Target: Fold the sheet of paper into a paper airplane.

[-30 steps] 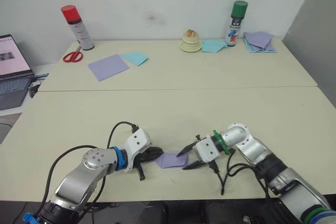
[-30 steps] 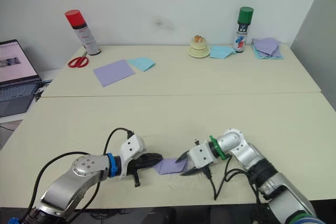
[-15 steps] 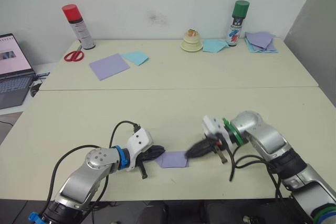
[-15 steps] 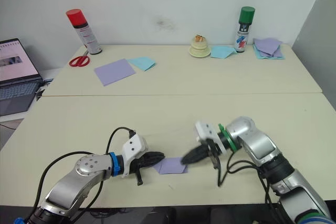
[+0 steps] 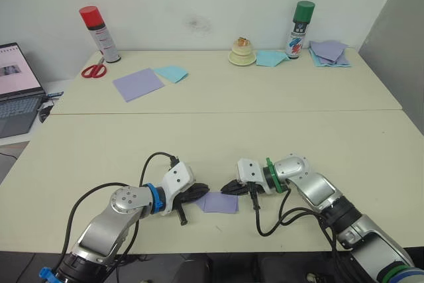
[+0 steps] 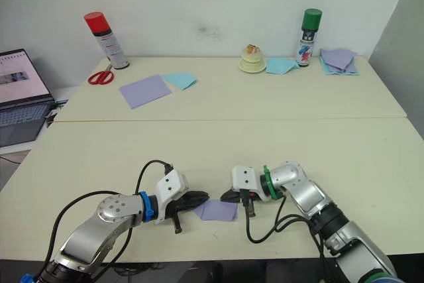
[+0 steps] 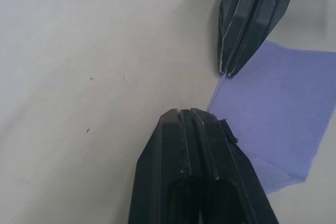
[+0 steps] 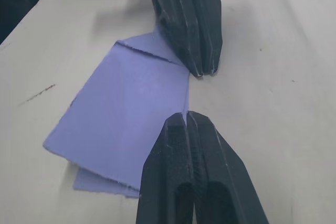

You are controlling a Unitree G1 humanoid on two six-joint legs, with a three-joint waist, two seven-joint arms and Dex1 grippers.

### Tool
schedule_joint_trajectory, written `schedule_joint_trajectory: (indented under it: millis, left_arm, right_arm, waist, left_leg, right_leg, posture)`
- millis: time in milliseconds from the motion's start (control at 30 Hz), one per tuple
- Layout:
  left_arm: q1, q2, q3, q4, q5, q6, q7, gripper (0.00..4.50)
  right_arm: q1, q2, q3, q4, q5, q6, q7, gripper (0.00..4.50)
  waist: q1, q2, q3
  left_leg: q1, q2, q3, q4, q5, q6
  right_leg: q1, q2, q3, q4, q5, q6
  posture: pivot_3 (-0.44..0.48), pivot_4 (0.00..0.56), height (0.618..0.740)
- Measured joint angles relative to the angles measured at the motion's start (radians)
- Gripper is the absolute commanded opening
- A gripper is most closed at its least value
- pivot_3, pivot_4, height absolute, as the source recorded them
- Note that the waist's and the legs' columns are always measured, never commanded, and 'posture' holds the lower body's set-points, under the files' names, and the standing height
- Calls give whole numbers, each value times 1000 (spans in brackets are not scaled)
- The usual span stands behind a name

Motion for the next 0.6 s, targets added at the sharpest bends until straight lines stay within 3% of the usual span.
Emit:
schedule_joint_trajectory:
  millis: [300,467,600]
  left_arm:
    - [3,-1,1,-1,0,-1,-2,296]
    - [2,0,4,2,0,-3,-4,296]
    - [-3,0,4,4,0,-4,-4,296]
  right_arm:
    - [61,-91,-103,-28,88,49,74,92]
    - [66,8,-148,-111,194,132,65,92]
    - [59,60,-94,-103,123,128,15,92]
  waist:
    - [0,-1,0]
    - [0,-1,1]
    - [0,-1,1]
  left_leg:
    - [0,1,0,0,0,0]
    - [-1,1,-2,0,0,0]
    - [-1,0,-1,0,0,0]
  right_leg:
    - [0,0,1,-1,0,0]
    - [0,0,1,0,0,0]
    - [-1,0,0,0,0,0]
  posture:
    - [0,150,740]
    - [0,150,740]
    - [0,150,740]
